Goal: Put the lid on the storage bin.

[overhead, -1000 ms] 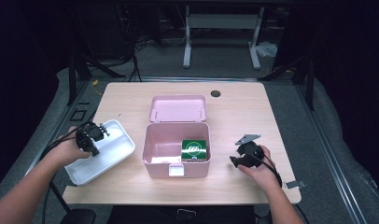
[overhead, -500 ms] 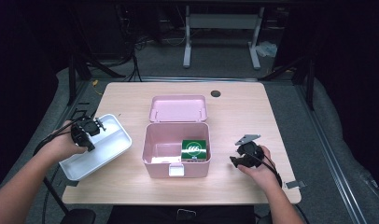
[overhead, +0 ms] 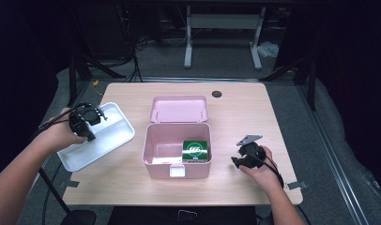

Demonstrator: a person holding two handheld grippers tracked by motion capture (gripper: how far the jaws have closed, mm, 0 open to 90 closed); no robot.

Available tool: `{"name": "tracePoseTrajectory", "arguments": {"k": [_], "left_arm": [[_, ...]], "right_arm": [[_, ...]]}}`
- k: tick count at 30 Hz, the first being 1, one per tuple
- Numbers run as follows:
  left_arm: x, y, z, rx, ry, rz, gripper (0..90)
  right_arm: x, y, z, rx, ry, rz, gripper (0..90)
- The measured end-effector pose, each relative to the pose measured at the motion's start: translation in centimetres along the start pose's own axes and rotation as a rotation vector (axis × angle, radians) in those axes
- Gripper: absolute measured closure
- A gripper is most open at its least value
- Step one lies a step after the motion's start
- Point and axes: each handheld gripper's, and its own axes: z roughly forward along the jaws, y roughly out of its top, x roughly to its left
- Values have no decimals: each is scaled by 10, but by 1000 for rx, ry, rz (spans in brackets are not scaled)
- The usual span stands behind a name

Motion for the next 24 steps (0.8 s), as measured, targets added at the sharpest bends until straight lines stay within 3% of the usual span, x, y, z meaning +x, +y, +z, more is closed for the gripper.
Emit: {"name": "tracePoseTrajectory", "arguments": {"k": [9, 24], "left_arm": [[-20, 35, -17, -17, -10, 84, 892], [-65, 108, -27, -38, -34, 293, 892]], "right_arm": [[0, 0, 0, 1, -1, -2, 401], [0, -1, 0, 2, -5, -2, 402]]}}
